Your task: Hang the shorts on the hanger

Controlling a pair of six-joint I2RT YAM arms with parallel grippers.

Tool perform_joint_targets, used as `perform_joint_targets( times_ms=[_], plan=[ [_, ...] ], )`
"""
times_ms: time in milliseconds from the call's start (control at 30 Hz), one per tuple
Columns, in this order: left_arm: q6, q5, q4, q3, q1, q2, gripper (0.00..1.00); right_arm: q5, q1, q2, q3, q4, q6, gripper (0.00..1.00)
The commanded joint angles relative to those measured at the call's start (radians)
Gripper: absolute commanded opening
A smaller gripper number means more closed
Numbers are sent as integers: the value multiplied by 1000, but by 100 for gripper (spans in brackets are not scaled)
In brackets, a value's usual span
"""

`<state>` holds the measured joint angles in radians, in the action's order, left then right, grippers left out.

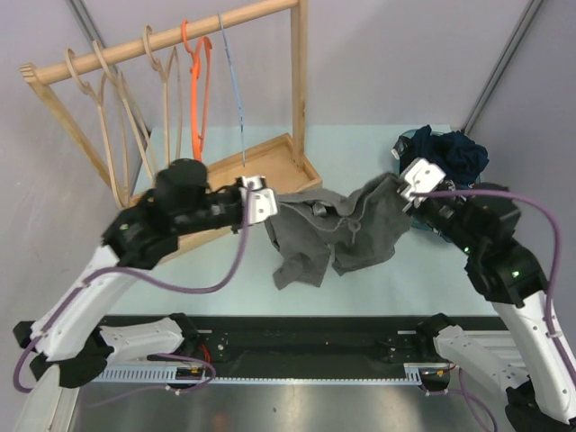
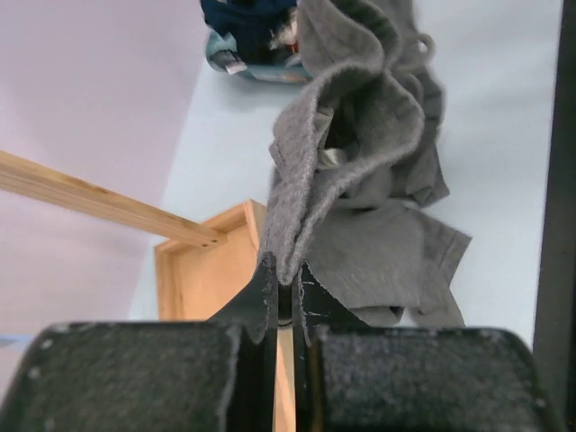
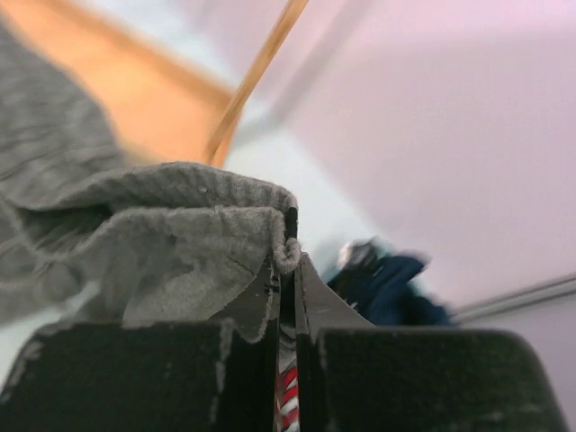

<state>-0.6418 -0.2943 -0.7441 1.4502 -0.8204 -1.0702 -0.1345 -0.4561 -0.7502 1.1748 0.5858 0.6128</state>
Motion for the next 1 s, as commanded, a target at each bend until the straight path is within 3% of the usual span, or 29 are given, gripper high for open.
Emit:
perform_joint_targets(
  times_ms=[0,167,300,467,633,733,800,967],
  plan=[
    [34,-34,-242,192,12,15,0,3,14,-57,230,-104,-13,0],
    [42,-25,-368,369,15,71,0,-85,14,-64,449,73,-24,0],
    [57,36,-406,348,14,131,0,-120,14,-67,514,173,-62,0],
    [34,133,-347,144,15,168,0,-169,13,-66,334,99,-103,0],
    [-21,265,-117,-113,27,168,0,-180,25,-170,181,-70,-127,0],
    [-67,227,3,-227,113,177,0,-272,72,-234,143,-135,-79,0],
    [-120,173,-14,-316,156,185,0,-371,106,-282,129,-59,-38,0],
    [-168,121,18,-605,167,260,0,-496,151,-264,-134,17,63,0]
  ],
)
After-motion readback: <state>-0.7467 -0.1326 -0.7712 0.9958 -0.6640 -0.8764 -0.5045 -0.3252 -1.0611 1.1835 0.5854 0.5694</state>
